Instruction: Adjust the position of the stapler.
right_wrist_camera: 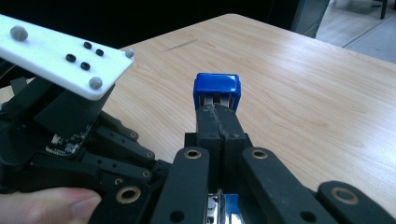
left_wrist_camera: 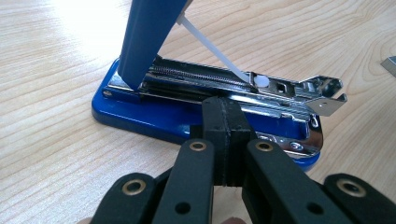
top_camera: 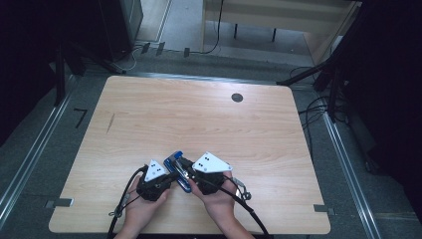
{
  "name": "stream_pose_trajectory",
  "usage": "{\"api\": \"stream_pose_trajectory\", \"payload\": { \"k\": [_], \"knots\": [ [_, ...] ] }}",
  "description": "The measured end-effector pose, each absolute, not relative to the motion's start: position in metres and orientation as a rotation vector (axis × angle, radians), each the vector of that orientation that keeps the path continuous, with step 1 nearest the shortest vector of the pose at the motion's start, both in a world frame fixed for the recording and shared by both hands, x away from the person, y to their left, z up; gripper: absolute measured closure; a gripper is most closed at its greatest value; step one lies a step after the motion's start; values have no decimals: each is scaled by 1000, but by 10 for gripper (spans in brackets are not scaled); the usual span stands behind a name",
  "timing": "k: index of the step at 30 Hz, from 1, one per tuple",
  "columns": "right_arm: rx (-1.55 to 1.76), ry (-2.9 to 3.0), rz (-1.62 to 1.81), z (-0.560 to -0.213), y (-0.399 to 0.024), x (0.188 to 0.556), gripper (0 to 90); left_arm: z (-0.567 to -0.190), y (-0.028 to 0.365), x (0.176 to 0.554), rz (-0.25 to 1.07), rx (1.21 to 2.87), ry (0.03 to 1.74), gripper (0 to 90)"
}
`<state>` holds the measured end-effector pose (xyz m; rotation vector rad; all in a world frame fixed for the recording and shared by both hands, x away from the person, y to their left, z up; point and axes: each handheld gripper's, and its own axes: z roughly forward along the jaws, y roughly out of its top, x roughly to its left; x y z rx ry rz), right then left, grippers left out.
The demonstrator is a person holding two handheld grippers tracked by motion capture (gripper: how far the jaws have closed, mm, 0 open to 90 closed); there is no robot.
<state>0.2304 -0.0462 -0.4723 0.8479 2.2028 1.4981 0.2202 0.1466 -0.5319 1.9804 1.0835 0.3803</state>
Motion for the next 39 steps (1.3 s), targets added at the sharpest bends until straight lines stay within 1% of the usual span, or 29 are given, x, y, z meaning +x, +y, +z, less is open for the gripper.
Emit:
{"api": "stream_pose_trajectory", "payload": {
  "k": [39],
  "knots": [
    [811,2205,1483,-459,-15,261,900,-532,146,220,385,1982,1083,900]
  ]
}}
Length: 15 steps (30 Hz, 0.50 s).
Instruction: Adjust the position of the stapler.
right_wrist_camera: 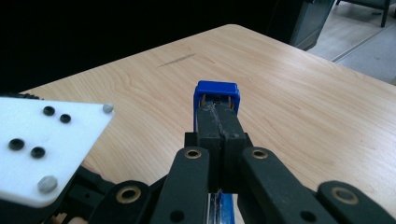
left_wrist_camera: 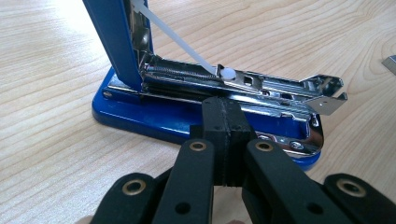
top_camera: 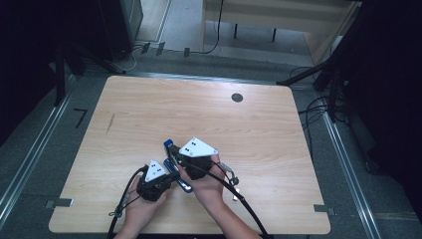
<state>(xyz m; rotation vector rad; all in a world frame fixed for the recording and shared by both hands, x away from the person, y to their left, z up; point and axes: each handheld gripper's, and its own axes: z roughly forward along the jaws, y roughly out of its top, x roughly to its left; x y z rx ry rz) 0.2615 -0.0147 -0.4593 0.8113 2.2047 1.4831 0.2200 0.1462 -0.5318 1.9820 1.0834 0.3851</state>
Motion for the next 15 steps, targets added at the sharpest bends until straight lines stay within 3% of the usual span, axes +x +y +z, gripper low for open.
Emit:
{"api": "stream_pose_trajectory", "payload": {
  "k": [15],
  "knots": [
    [803,2212,1467,-459,-2,275,900,-532,146,220,387,1984,1081,900]
  ]
}}
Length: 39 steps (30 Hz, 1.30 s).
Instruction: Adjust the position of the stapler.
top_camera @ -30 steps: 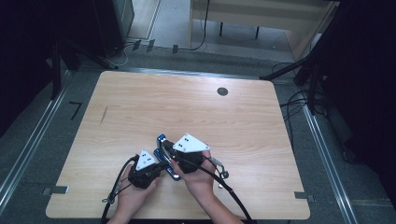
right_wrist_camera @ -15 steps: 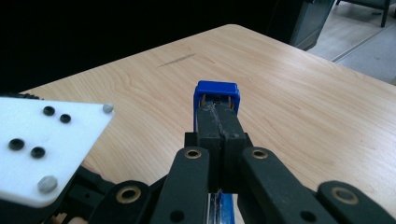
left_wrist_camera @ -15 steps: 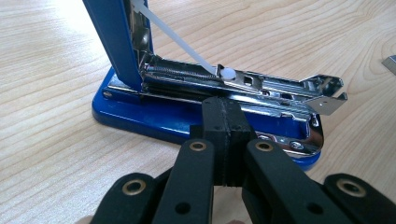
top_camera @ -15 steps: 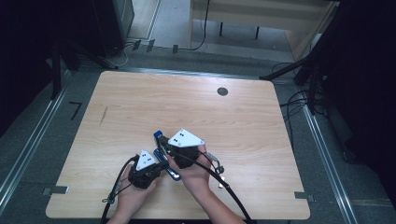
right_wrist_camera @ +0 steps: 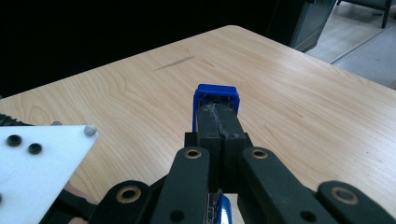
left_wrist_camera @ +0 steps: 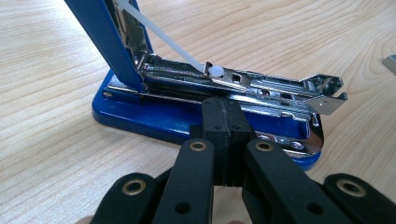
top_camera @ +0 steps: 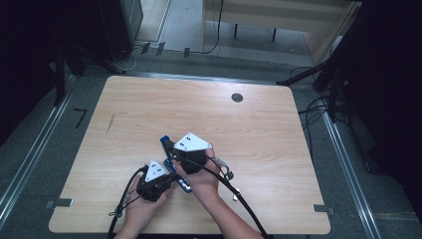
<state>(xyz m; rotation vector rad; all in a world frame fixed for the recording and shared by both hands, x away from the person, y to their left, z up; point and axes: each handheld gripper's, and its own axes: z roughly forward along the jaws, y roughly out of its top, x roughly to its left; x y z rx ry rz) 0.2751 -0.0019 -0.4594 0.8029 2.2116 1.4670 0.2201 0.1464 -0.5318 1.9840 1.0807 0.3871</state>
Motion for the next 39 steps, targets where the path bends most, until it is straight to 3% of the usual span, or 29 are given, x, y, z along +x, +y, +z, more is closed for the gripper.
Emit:
{"api": "stream_pose_trajectory", "payload": {
  "k": [39],
  "knots": [
    [824,2305,1376,-474,17,297,900,-532,146,220,386,1986,1081,900]
  ]
}}
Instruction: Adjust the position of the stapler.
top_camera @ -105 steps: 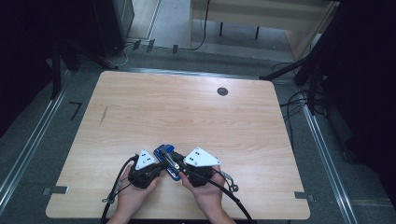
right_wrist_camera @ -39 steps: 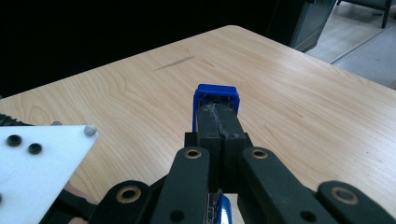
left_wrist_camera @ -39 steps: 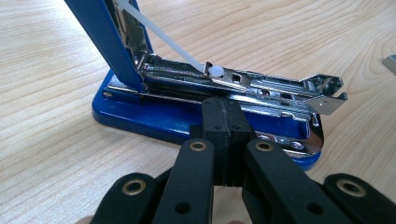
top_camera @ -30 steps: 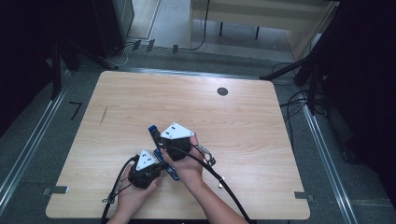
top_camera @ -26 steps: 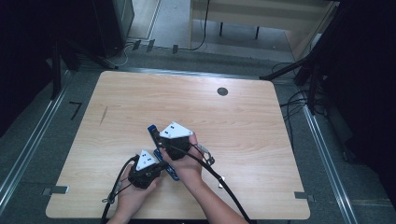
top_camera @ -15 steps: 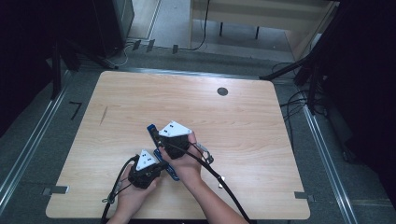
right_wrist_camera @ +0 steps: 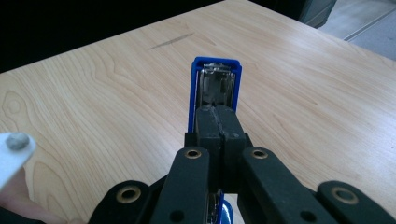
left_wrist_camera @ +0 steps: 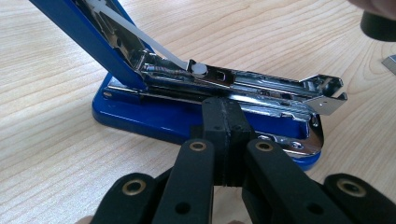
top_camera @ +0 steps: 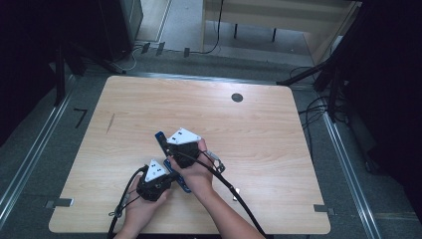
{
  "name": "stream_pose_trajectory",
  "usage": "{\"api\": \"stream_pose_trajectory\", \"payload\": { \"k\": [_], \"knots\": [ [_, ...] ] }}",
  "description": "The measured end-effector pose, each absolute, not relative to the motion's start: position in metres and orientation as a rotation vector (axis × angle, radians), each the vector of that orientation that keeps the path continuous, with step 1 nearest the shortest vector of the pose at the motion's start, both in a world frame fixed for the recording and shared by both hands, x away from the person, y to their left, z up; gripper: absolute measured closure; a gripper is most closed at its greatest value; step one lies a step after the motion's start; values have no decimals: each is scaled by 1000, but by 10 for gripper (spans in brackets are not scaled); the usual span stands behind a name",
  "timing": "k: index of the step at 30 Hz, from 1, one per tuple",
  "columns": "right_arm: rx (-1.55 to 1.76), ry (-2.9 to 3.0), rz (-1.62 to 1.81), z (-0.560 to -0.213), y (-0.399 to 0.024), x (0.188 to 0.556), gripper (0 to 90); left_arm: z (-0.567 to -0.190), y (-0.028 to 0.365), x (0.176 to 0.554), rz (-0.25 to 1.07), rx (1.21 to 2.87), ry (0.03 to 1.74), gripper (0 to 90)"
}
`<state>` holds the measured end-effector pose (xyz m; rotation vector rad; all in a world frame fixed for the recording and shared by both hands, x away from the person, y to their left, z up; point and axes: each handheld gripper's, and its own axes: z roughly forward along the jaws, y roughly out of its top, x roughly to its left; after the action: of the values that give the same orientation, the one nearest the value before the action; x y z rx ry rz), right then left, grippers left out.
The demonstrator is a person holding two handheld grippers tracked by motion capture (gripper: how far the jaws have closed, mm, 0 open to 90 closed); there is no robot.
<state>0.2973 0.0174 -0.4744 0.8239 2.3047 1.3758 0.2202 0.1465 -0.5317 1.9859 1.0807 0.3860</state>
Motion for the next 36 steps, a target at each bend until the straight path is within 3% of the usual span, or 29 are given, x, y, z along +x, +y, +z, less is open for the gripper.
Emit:
{"api": "stream_pose_trajectory", "payload": {
  "k": [36],
  "knots": [
    [850,2399,1315,-489,22,304,900,-532,147,220,385,1989,1075,900]
  ]
}}
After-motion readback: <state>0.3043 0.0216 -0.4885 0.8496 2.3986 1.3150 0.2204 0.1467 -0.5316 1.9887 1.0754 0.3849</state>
